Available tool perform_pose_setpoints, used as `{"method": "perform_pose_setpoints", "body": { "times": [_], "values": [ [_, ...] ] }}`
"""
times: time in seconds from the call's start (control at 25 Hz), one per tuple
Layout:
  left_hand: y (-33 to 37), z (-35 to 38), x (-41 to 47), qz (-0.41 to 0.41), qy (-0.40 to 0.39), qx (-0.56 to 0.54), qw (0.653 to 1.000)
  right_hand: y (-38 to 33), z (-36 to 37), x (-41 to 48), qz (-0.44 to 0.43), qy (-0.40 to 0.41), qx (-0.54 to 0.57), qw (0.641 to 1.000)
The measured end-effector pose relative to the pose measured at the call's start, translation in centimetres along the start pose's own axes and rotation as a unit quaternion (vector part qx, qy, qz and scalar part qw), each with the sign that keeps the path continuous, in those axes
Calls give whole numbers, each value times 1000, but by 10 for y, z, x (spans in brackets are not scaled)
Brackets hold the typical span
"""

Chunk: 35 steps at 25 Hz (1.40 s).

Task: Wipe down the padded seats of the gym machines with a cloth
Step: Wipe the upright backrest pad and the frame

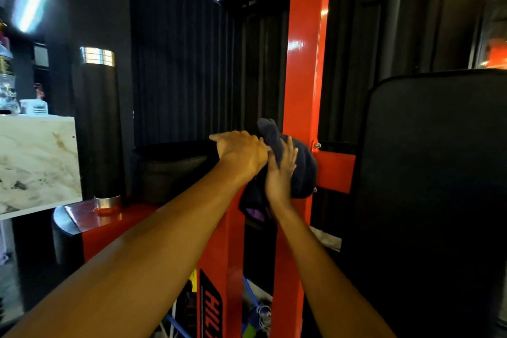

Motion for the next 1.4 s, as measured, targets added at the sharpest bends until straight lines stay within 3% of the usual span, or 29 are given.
{"method": "perform_pose_setpoints", "body": {
  "times": [0.2, 0.32, 0.44, 0.76, 0.88, 1.12, 1.28, 1.4],
  "values": [
    [5, 3, 4, 33, 36, 19, 999, 17, -18, 20, 17, 21, -41, 999],
    [5, -3, -1, 51, 43, -5, 998, 29, -36, 56, 93, 36, -47, 994],
    [6, -2, -2, 66, 30, -8, 997, 39, -34, 67, 166, -9, -102, 981],
    [9, -7, -7, 115, 26, -109, 987, -15, -51, 11, 171, 4, -262, 950],
    [7, -15, -12, 150, 35, -162, 975, -49, -61, -2, 147, -12, -358, 922],
    [40, -26, -32, 231, 53, -280, 930, -111, -118, -40, 197, 29, -521, 830],
    [105, -48, -64, 318, 35, -314, 894, -156, -181, -69, 233, 91, -578, 776],
    [148, -74, -97, 379, 36, -329, 864, -195, -226, -100, 259, 166, -576, 758]
  ]
}}
Point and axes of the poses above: each hand's wrist, its own x-axis towards the middle knuckle, its own z-axis out of the palm, y = z × x, the point moved 10 cm from there along x, towards the middle knuckle, and after that the axes turned 7 degrees about -y, right-handed, at the moved point
